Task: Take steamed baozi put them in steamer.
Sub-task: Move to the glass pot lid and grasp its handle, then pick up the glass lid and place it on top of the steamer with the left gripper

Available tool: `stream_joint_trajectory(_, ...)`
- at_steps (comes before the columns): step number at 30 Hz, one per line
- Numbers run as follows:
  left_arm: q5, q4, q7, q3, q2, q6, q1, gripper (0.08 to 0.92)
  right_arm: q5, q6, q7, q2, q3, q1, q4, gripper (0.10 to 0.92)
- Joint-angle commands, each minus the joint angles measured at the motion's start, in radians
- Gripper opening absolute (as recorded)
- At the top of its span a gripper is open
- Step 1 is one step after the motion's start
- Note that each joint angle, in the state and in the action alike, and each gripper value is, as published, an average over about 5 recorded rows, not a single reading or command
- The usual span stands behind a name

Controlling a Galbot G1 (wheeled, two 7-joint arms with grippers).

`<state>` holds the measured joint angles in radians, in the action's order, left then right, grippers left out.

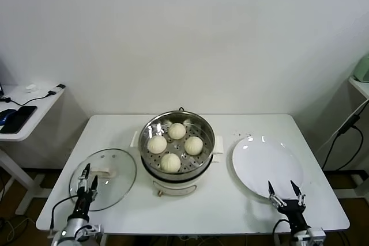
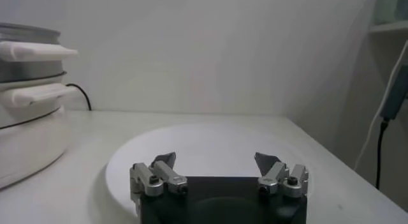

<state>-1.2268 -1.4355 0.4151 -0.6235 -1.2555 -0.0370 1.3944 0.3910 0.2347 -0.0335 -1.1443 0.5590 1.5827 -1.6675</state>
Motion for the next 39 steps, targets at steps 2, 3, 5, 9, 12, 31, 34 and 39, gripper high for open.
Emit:
stream_joint_trajectory(2, -0.032, 0.062, -0.004, 0.015, 0.014, -0.003, -0.059, 0.823, -0.025, -0.002, -0.002, -0.011, 0.003, 0.005, 0.009, 0.823)
stream_joint_trajectory(3, -0.033, 0.072, -0.003, 0.017, 0.014, -0.004, -0.065, 0.823, -0.029, -0.002, -0.002, -0.012, 0.002, 0.004, 0.010, 0.823)
stream_joint_trajectory(5, -0.037, 0.095, -0.002, 0.019, 0.015, -0.006, -0.074, 0.823, -0.036, -0.002, -0.002, -0.017, 0.001, 0.005, 0.010, 0.823)
stream_joint_trajectory(9, -0.048, 0.139, 0.012, 0.020, 0.021, -0.018, -0.086, 0.792, -0.044, 0.001, -0.001, -0.024, 0.000, 0.007, 0.010, 0.823)
stream_joint_trajectory(12, -0.051, 0.151, 0.023, 0.021, 0.025, -0.026, -0.085, 0.714, -0.049, 0.004, -0.001, -0.026, -0.002, 0.009, 0.013, 0.823)
stream_joint_trajectory(31, -0.004, 0.034, -0.023, 0.005, 0.018, -0.024, -0.060, 0.173, -0.070, 0.001, 0.000, -0.021, -0.008, 0.026, -0.009, 0.823)
stream_joint_trajectory(34, 0.080, -0.097, -0.097, -0.013, 0.035, 0.007, -0.020, 0.136, -0.071, 0.001, 0.000, -0.018, -0.003, 0.032, -0.017, 0.823)
stream_joint_trajectory(39, 0.179, -0.304, -0.235, -0.077, 0.069, 0.067, 0.036, 0.132, -0.070, 0.001, 0.003, -0.012, 0.006, 0.041, -0.027, 0.823)
